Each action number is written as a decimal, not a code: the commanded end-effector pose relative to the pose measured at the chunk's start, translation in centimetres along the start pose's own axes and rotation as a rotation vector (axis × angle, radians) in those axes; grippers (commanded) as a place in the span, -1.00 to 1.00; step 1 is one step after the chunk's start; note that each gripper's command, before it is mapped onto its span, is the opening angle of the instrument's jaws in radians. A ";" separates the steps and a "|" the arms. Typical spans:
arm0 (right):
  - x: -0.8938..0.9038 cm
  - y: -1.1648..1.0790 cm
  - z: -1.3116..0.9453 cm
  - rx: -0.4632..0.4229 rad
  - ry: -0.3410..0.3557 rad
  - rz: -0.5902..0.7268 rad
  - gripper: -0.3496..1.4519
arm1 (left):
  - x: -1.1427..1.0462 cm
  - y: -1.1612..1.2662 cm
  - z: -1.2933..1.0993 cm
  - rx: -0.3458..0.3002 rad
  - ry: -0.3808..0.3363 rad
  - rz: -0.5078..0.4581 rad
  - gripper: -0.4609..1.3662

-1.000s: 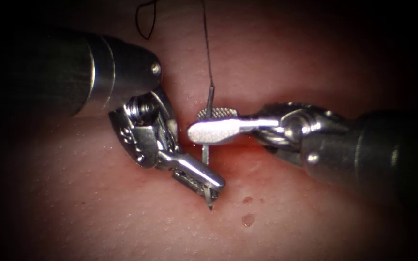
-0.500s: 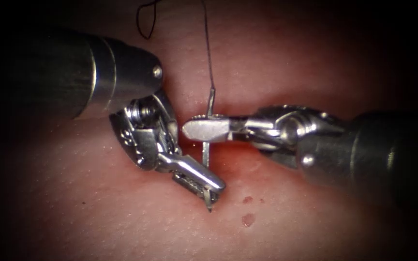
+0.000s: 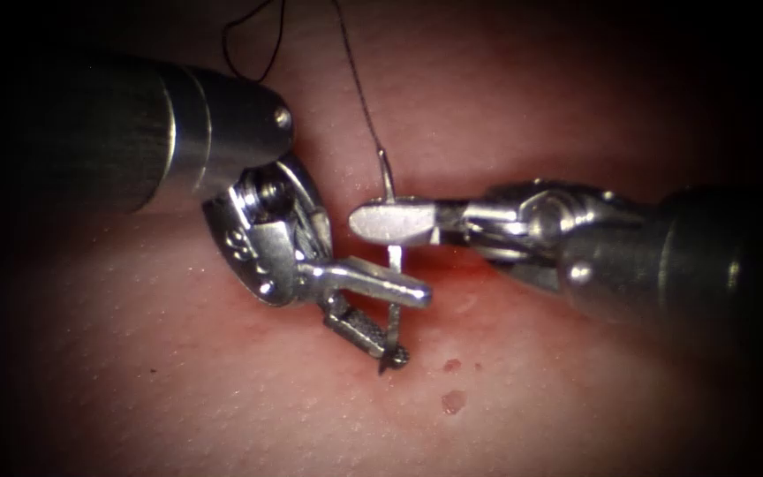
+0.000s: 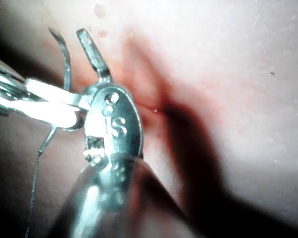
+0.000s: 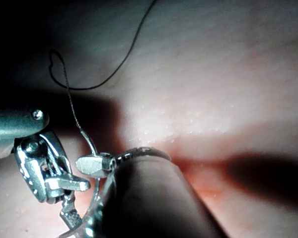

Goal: Wound Closure
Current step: Pass the needle over to the right grasper, then puncture the needle through the top of the wound

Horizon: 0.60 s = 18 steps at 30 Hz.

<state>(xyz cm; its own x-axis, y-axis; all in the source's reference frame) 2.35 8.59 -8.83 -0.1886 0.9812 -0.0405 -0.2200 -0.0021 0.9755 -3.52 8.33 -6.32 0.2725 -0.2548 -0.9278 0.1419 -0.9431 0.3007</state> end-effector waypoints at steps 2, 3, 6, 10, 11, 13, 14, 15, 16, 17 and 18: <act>0.02 0.01 -0.01 -0.011 0.013 0.007 -1.00 | -0.01 0.02 -0.03 0.007 0.005 -0.024 0.52; 0.05 0.02 -0.04 -0.016 0.022 -0.002 -1.00 | -0.02 0.04 -0.05 0.005 0.007 -0.041 0.52; 0.12 0.05 -0.11 -0.022 0.043 -0.007 -1.00 | -0.01 0.08 -0.13 0.009 -0.009 -0.069 0.44; 0.20 0.09 -0.18 -0.012 0.059 -0.071 -1.00 | 0.01 0.11 -0.25 0.011 -0.023 -0.099 0.34; 0.22 0.10 -0.20 -0.008 0.061 -0.093 -1.00 | 0.02 0.12 -0.28 0.018 -0.034 -0.098 0.33; 0.25 0.12 -0.22 0.001 0.065 -0.145 -1.00 | 0.04 0.14 -0.36 0.037 -0.046 -0.104 0.31; 0.26 0.14 -0.23 0.015 0.064 -0.180 -1.00 | 0.05 0.15 -0.40 0.053 -0.047 -0.116 0.30; 0.27 0.15 -0.24 0.025 0.064 -0.203 -1.00 | 0.05 0.15 -0.44 0.075 -0.054 -0.134 0.28; 0.28 0.15 -0.24 0.029 0.062 -0.209 -1.00 | 0.06 0.16 -0.46 0.086 -0.056 -0.140 0.28; 0.29 0.16 -0.24 0.038 0.061 -0.238 -1.00 | 0.07 0.17 -0.51 0.105 -0.070 -0.158 0.27; 0.30 0.16 -0.24 0.041 0.059 -0.250 -1.00 | 0.07 0.18 -0.53 0.115 -0.077 -0.163 0.25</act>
<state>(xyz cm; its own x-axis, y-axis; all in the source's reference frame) 2.02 8.85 -8.74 -0.1884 0.9361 -0.2970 -0.2249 0.2532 0.9409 -2.97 8.30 -6.21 0.1761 -0.1035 -0.9789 0.0638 -0.9912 0.1163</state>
